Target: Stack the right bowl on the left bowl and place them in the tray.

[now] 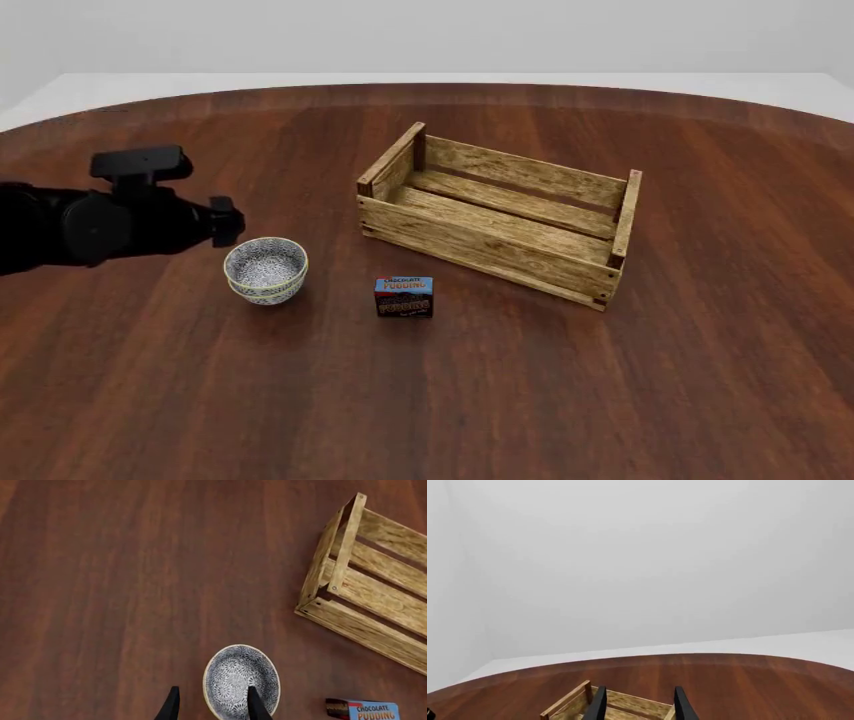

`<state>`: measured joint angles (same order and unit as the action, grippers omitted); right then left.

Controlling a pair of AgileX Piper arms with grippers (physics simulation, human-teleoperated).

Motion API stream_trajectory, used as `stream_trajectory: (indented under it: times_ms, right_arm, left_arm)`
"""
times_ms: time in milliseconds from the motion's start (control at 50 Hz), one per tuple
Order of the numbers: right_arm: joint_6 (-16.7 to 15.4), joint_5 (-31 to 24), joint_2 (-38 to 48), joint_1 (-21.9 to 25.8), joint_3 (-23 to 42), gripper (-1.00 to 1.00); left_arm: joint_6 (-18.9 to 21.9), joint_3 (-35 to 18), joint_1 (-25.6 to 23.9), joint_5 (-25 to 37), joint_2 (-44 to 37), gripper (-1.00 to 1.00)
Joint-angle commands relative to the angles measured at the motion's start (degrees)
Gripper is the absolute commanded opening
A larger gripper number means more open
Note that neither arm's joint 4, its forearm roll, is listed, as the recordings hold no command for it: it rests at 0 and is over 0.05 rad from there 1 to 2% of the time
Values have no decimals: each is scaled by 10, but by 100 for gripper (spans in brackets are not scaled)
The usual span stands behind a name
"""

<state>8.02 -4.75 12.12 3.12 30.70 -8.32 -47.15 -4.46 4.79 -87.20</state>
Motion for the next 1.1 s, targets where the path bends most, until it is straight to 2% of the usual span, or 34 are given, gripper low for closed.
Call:
stream_trajectory:
  times_ms: [20, 300, 1100]
  right_arm:
    - [0, 1, 0, 0, 0, 100]
    - [-1, 0, -1, 1, -1, 100]
    - [0, -5, -6, -1, -1, 100]
  left_arm:
    - [-3, -3, -3, -11, -20, 100]
    - [1, 6, 4, -60, -69, 100]
    - [6, 1, 6, -63, -106, 100]
